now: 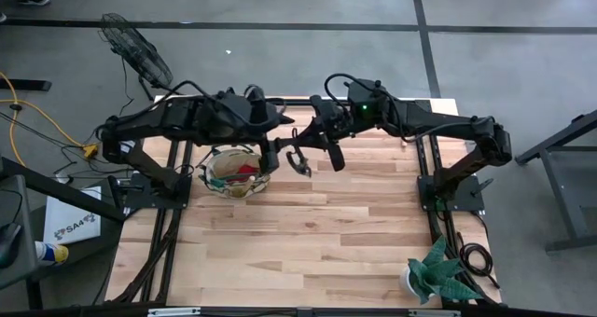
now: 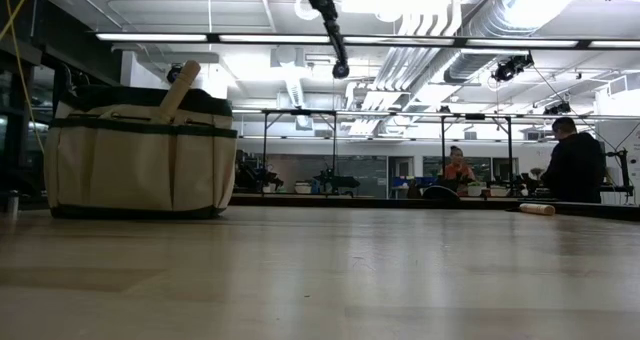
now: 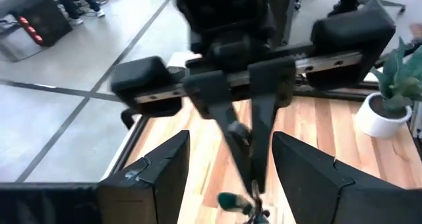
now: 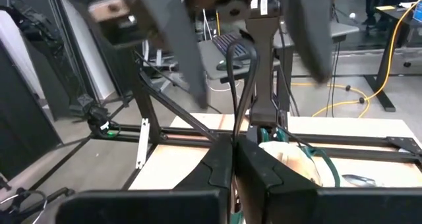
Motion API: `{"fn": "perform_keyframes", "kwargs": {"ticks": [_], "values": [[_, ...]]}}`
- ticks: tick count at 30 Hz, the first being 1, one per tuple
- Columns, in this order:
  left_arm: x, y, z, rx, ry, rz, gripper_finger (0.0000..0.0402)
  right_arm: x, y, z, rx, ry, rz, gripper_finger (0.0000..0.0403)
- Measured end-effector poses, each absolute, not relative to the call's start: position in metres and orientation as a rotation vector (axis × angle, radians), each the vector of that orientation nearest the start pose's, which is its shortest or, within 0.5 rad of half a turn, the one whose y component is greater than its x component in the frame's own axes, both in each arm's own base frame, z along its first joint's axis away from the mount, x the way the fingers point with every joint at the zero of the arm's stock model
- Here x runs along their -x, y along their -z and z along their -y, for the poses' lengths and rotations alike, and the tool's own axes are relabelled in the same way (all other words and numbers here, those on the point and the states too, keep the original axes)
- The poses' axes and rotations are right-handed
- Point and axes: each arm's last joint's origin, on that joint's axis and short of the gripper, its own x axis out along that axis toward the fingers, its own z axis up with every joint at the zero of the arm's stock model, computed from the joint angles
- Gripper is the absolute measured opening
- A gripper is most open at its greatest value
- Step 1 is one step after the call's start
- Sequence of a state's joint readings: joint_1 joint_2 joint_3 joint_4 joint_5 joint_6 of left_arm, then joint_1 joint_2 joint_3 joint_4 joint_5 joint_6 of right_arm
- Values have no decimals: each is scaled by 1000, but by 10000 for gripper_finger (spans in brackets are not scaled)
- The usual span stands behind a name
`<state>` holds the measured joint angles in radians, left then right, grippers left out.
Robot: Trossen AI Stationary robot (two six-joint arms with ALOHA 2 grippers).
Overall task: Pick & Place Garden tools in Gardening bag
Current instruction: Put the green shear scissors into the white gardening bag
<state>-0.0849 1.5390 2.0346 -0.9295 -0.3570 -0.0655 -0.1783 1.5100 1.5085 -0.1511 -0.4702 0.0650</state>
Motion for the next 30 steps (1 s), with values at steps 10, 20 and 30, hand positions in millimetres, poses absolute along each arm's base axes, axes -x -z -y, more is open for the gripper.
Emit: {"fn": "perform_keyframes", "kwargs": {"ticks": [10,20,30], "values": [[-278,-499,14,-7,-257,-414,152,-339,-413,48,-108,-276,-147,3],[-280,-502,15,5,-249,-387,136,-339,-414,48,-108,-275,-138,3],[-293,-494,16,24,-259,-407,135,-339,-416,48,-114,-276,-124,3]]}}
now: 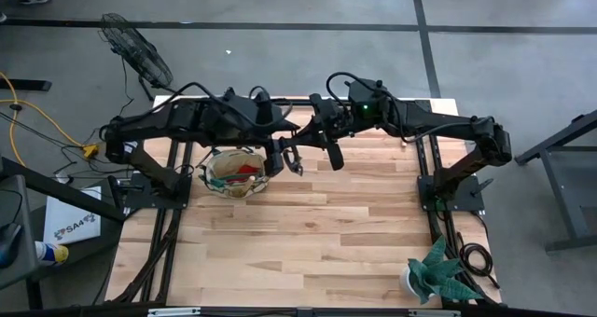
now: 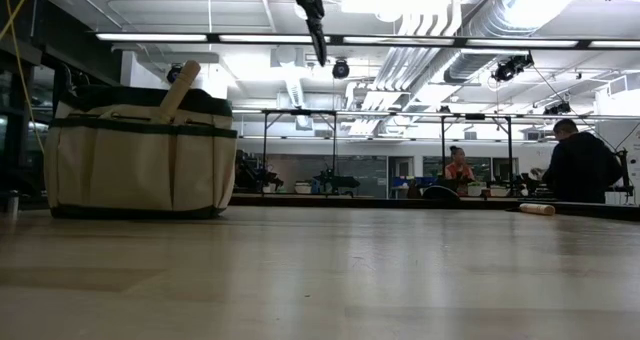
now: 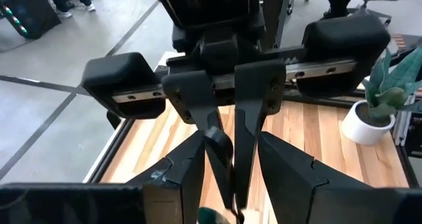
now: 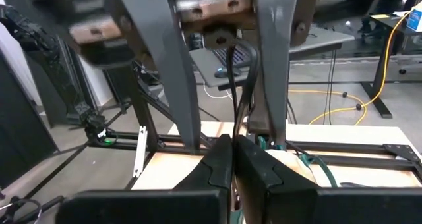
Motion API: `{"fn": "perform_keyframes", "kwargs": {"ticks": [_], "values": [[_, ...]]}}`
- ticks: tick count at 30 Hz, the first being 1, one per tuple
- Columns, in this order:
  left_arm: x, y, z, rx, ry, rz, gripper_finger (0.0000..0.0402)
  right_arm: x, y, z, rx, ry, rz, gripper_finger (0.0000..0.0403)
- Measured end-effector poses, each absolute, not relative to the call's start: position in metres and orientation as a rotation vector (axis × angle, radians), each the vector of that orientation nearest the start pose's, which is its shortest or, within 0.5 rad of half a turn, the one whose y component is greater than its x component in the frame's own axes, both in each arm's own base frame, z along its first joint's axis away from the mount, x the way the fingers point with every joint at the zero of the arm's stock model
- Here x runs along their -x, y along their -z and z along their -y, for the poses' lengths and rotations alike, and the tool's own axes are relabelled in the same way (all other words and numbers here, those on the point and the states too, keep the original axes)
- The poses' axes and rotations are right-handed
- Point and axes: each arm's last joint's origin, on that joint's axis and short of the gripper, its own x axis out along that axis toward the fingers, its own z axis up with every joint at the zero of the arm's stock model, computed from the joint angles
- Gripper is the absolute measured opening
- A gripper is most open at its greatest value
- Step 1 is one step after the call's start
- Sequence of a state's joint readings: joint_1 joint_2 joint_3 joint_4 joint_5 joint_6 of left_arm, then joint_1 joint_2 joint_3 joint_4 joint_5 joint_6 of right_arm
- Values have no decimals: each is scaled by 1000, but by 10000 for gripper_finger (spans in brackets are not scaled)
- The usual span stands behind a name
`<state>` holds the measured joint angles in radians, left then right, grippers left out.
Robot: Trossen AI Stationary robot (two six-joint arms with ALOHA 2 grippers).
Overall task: Pick & Place Garden tools in Gardening bag
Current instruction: Put the green shear scissors into the white gardening bag
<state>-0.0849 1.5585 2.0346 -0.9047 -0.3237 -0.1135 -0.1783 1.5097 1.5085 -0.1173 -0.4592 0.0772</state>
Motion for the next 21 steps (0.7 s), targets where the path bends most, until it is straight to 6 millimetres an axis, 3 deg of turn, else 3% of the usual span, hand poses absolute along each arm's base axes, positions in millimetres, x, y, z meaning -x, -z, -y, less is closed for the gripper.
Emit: {"fn": "perform_keyframes", "kwargs": {"ticks": [5,15,21], "values": [[-301,-489,16,22,-260,-416,121,-339,-415,48,-115,-280,-126,3],[-296,-491,16,20,-252,-417,13,-339,-415,48,-118,-279,-134,3],[-294,-492,16,9,-256,-423,2,-339,-414,48,-120,-283,-138,3]]}}
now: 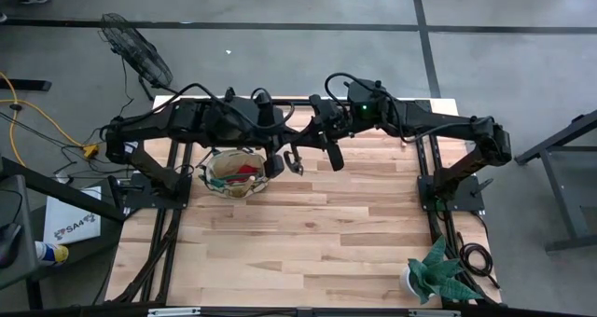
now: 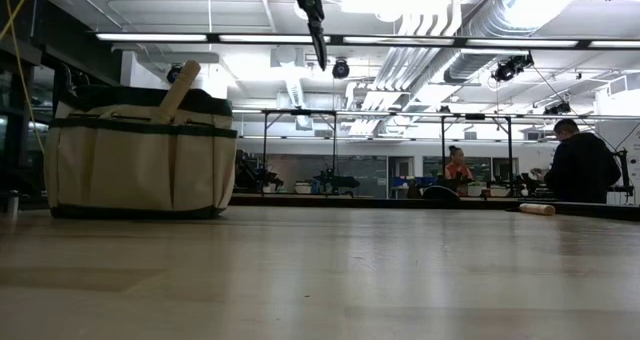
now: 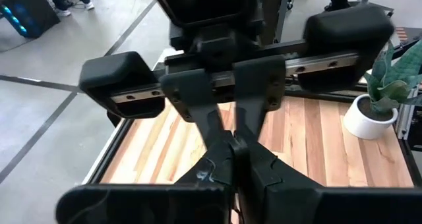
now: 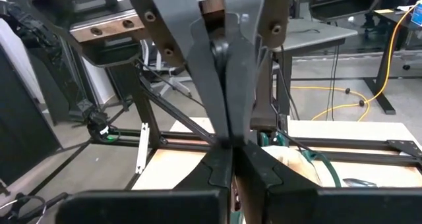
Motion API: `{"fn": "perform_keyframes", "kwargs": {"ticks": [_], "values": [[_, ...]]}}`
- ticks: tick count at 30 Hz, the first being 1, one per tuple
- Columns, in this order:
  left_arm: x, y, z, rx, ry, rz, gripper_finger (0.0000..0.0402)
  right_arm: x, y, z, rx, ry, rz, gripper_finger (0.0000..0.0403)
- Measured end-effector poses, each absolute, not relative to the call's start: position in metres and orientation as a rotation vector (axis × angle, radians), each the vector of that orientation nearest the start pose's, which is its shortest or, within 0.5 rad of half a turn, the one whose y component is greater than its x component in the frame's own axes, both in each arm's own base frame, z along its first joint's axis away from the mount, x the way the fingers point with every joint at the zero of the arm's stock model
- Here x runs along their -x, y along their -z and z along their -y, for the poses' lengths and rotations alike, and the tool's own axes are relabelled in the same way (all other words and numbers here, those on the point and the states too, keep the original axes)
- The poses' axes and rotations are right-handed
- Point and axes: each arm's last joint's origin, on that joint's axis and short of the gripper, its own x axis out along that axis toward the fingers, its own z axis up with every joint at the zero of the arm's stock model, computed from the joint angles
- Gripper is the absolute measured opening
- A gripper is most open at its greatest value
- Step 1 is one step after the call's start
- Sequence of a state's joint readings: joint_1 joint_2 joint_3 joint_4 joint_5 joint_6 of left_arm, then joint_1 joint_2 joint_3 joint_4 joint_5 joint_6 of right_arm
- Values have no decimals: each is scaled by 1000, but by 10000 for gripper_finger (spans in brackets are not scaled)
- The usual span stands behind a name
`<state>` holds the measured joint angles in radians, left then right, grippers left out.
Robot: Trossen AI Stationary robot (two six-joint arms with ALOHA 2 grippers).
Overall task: Pick & Place Garden tools in Gardening bag
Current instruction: Put the green shear scissors into the white gardening bag
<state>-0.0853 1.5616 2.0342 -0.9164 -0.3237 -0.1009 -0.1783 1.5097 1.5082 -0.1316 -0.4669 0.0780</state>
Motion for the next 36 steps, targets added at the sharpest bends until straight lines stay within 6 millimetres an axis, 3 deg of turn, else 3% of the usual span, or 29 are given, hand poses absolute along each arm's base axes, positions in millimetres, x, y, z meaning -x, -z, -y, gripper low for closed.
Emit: {"fn": "perform_keyframes", "kwargs": {"ticks": [18,31,36], "values": [[-294,-491,16,4,-261,-434,0,-339,-412,49,-192,-227,-168,28],[-293,-491,14,6,-315,-425,0,-335,-397,51,-292,-199,-332,168],[-289,-494,13,15,-366,-405,0,-334,-392,44,-300,-166,-380,196]]}}
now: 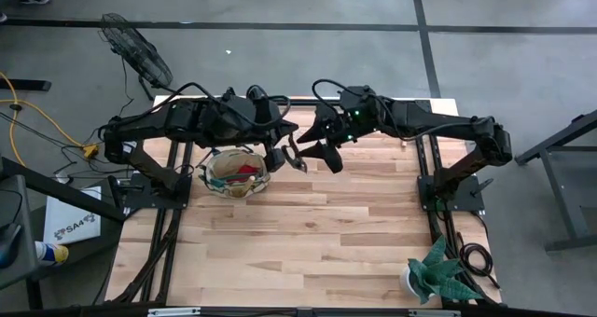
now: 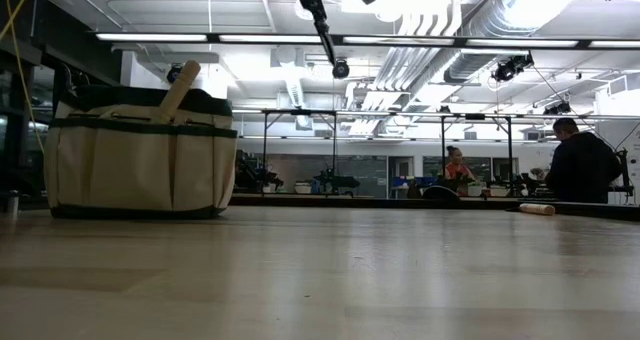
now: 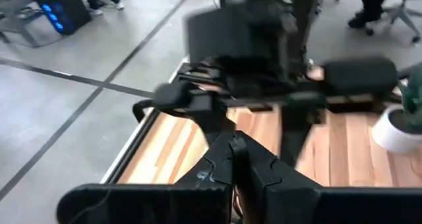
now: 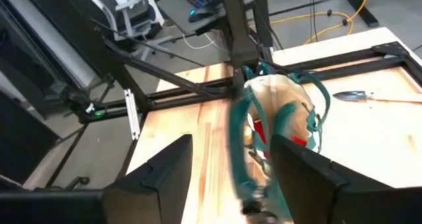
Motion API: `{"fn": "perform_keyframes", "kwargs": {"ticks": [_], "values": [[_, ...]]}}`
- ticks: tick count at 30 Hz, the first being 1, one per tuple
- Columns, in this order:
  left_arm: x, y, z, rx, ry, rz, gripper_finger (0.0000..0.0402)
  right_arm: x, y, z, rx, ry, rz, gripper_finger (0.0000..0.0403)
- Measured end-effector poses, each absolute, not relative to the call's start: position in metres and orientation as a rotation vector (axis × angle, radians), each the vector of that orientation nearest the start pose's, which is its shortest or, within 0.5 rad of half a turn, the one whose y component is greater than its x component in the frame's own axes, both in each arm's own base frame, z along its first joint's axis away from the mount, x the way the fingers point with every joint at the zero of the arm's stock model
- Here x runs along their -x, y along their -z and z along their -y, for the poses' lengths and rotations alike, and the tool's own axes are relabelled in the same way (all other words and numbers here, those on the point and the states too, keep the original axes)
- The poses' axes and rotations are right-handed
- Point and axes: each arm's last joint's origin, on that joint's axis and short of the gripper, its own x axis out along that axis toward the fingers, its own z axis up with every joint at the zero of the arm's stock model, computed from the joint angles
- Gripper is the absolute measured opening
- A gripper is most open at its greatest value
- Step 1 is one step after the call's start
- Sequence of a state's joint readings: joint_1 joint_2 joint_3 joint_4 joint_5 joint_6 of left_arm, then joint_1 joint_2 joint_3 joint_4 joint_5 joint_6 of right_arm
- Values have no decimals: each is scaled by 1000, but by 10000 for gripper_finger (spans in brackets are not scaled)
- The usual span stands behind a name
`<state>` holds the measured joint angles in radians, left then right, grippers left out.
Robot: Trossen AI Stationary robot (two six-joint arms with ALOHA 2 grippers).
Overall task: Pick & Place Garden tools in Gardening bag
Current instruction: Put the green shear scissors into the white gardening bag
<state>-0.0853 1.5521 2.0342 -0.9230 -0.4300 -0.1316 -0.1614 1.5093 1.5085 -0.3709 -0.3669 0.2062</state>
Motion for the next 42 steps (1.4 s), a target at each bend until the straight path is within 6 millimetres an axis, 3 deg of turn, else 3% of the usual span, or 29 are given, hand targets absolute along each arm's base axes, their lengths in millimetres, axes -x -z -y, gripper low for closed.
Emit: {"fn": "perform_keyframes", "kwargs": {"ticks": [4,12,24,30,42], "values": [[-289,-495,12,13,-403,-395,0,-337,-392,29,-260,-172,-382,197],[-291,-498,11,22,-417,-352,0,-346,-384,8,-118,17,-315,193],[-291,-499,11,24,-416,-347,0,-377,-358,-3,-131,181,-274,192],[-291,-499,12,26,-403,-348,0,-380,-360,-1,-153,211,-237,191],[-291,-499,12,30,-385,-351,0,-379,-364,0,-162,233,-200,105]]}}
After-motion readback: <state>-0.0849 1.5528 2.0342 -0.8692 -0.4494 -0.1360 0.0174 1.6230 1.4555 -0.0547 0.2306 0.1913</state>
